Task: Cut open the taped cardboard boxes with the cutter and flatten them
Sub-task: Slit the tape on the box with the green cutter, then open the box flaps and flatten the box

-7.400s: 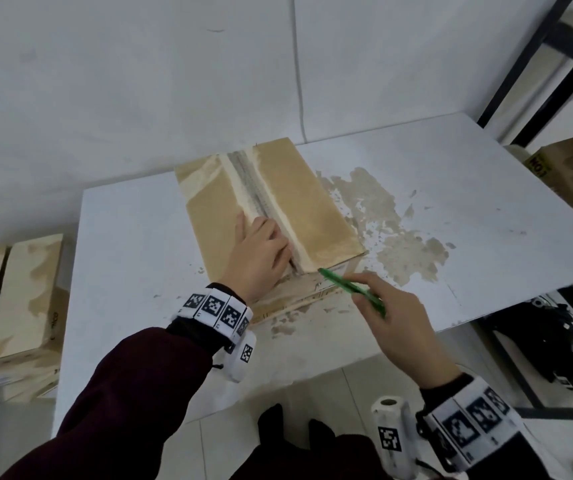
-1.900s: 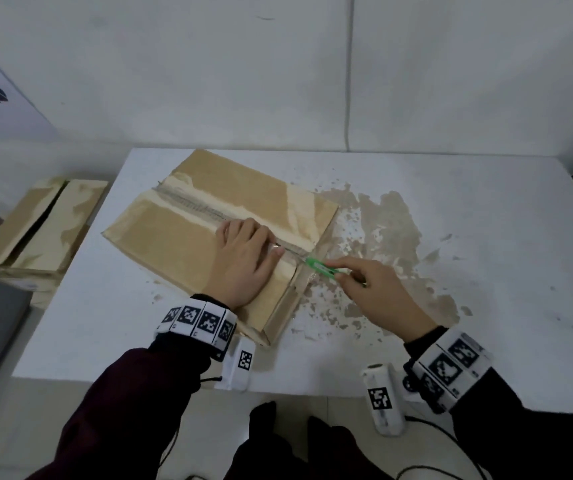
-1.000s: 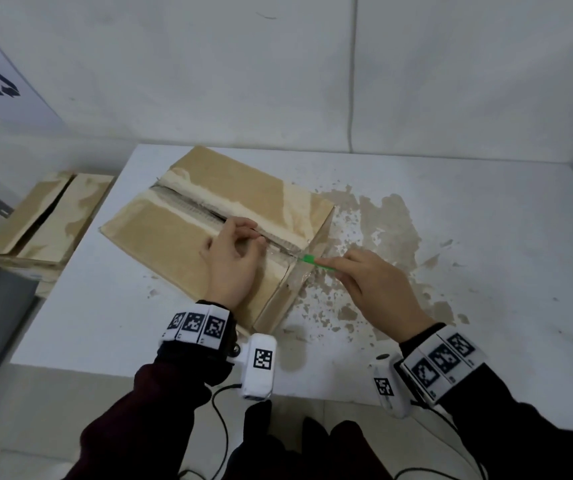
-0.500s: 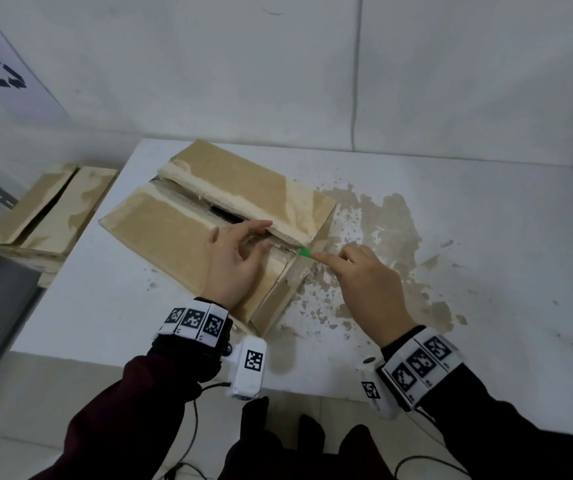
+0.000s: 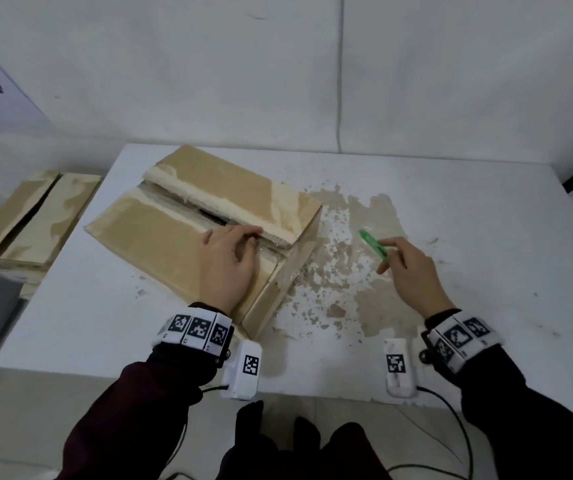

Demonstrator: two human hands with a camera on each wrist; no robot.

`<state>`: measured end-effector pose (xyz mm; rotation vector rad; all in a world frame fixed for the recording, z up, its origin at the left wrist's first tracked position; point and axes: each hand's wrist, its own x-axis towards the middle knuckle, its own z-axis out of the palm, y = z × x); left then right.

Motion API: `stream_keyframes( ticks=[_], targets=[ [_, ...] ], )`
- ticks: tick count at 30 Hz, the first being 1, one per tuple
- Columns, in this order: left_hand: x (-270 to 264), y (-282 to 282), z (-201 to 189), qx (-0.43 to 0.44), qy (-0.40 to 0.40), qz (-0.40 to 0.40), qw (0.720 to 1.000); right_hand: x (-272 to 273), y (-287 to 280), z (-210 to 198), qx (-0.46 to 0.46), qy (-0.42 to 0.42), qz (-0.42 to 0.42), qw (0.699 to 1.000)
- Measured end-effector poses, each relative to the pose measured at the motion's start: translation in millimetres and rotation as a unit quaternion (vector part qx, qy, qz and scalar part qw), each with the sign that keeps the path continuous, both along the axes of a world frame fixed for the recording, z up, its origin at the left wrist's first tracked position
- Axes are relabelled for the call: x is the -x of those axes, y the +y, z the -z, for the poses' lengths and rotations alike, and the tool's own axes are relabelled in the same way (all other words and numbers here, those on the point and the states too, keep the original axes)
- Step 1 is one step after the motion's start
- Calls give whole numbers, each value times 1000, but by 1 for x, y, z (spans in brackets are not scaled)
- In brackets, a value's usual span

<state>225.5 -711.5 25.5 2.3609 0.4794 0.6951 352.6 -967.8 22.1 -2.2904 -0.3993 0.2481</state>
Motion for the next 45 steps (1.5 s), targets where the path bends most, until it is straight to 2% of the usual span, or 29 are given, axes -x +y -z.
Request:
stream_keyframes(
  ticks=[3,6,11,13,15,16,18,20,22,24,27,29,33,36,38,42,45],
  targets=[
    [3,-6,-1,-64,31,-5,997,6,-4,39,33,44,82,995],
    [5,-11,-3,-132,75,2,988,10,-10,67,42,122,139,982],
    [18,-4,-4,-179,114,65,975,15,-19,94,87,117,129,981],
    [23,2,-4,-188,136,99,968,15,-22,97,136,108,117,978],
    [25,7,-5,-197,144,126,961,14,-20,90,235,72,83,966],
    [25,8,-5,-197,141,135,961,14,-16,83,248,49,73,965],
    [26,8,-5,-186,133,141,963,17,0,58,147,19,57,987],
    [26,8,-4,-177,125,139,966,21,25,29,31,-46,-9,998],
    [26,7,-3,-170,120,138,968,25,54,-1,-2,-139,-131,982],
    [25,7,-3,-166,112,138,970,23,83,-22,37,-193,-255,947],
    [25,8,-3,-160,88,141,973,11,109,-29,108,-165,-362,911],
    [25,8,-3,-150,77,139,976,2,111,-26,95,-144,-380,909],
    [25,8,-3,-155,88,136,975,-1,110,-23,68,-186,-371,907],
    [25,8,-3,-159,91,136,974,8,113,-26,76,-314,-383,865],
    [26,7,-5,-171,84,129,973,11,112,-30,73,-364,-382,846],
    [29,10,-18,-225,5,95,970,5,106,-53,32,-373,-342,862],
    [33,18,-23,-295,-17,80,952,-18,110,-79,-26,-281,-206,937]
  ],
)
